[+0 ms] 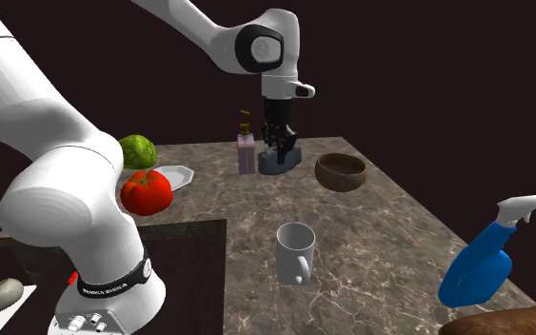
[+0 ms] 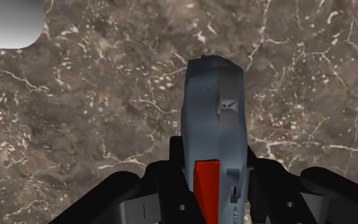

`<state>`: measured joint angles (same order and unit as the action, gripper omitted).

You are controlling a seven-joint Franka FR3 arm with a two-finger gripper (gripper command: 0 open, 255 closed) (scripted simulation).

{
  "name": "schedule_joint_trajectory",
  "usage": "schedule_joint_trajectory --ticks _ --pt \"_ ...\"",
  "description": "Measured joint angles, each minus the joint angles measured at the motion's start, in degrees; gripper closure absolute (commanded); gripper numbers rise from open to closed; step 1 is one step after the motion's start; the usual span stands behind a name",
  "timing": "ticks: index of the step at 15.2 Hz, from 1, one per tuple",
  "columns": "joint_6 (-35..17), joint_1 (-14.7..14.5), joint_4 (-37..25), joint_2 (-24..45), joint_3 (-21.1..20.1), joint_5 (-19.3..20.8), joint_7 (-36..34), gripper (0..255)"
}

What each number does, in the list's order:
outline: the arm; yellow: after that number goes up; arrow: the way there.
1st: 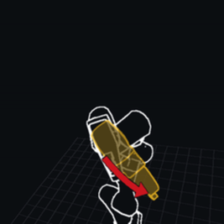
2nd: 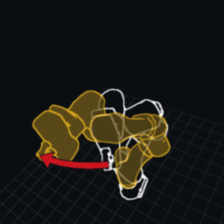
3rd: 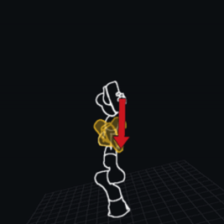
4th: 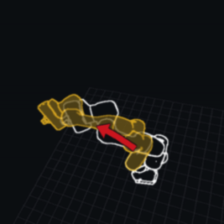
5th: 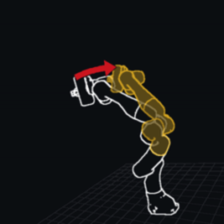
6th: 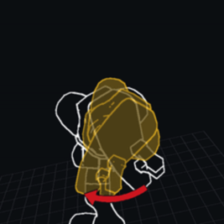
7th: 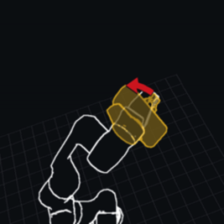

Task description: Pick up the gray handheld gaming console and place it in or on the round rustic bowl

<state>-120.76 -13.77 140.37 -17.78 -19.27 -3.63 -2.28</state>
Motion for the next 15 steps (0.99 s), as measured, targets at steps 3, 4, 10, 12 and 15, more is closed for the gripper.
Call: schedule_joint_trajectory --ticks 3,4,10,12,15 --pt "2.51 0.09 -1.66 -0.87 0.41 -0.05 0.46 255" --pt "3.32 0.08 -2.16 -1.19 0.5 -0.1 0.53 255" --pt "7.21 0.16 -5.5 -1.78 0.79 -0.04 0.73 255" --pt "7.28 0.75 -9.4 2.17 0.36 1.14 0.02 255" --pt "7.78 1.67 -16.56 9.14 -0.07 3.47 -0.97 255"
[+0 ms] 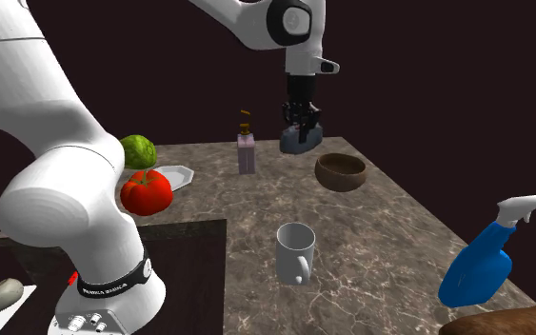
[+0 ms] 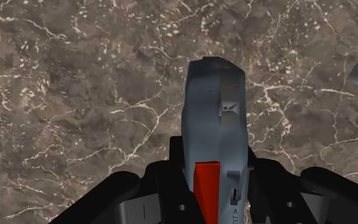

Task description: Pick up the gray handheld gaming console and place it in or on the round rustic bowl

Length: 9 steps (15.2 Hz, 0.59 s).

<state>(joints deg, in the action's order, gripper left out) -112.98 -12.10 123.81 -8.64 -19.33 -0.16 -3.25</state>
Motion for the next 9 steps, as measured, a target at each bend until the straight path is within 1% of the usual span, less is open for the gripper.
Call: schedule_joint_trajectory --ticks 5,9 --pt "2.31 0.59 -12.76 11.13 -0.07 3.95 -1.19 255" --pt "5.7 -0.17 -25.17 20.78 0.05 7.15 -2.33 255"
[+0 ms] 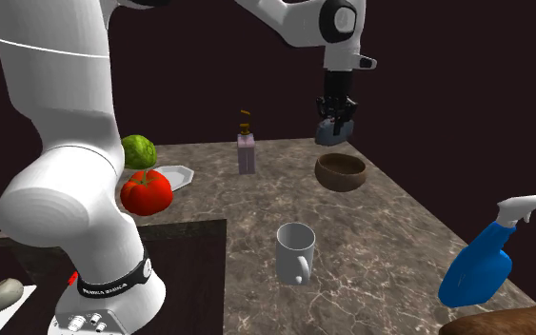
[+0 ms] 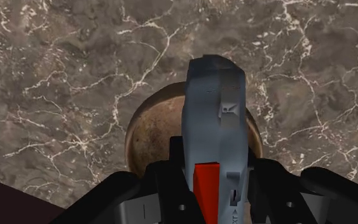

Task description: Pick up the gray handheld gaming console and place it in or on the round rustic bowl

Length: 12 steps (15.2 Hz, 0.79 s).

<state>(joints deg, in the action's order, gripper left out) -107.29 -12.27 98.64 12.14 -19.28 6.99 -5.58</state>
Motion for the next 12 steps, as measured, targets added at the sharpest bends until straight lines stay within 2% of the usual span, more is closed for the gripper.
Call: schedule_joint_trajectory --ticks 2,4,12 --pt "2.4 -0.71 -7.64 5.53 0.34 1.63 -0.14 255" --pt "2.88 -1.38 -11.15 8.75 0.54 2.57 -0.59 255" --pt "-1.78 -1.5 -8.57 10.96 0.88 3.41 -1.21 255"
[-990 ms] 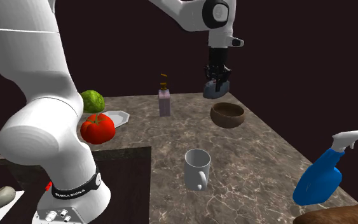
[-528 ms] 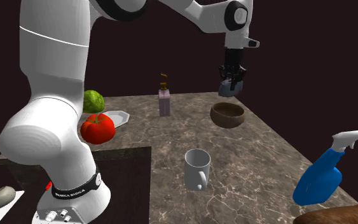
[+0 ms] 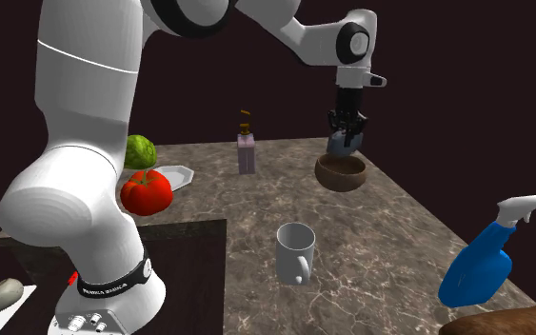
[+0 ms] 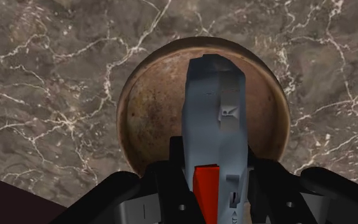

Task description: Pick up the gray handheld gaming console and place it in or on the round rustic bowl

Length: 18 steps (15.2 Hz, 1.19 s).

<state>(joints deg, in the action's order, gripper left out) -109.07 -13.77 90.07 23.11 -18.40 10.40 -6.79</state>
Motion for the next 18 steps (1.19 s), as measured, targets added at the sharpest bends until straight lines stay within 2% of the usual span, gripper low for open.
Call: schedule_joint_trajectory --ticks 5,12,13,18 --pt "-3.51 0.05 2.79 0.79 0.19 0.43 -0.45 255" --pt "-4.2 0.06 3.3 0.95 0.24 0.53 -0.54 255" --pt "-4.2 0.06 3.3 0.95 0.24 0.53 -0.54 0" --pt "-4.2 0.06 3.29 0.95 0.24 0.53 -0.54 0"
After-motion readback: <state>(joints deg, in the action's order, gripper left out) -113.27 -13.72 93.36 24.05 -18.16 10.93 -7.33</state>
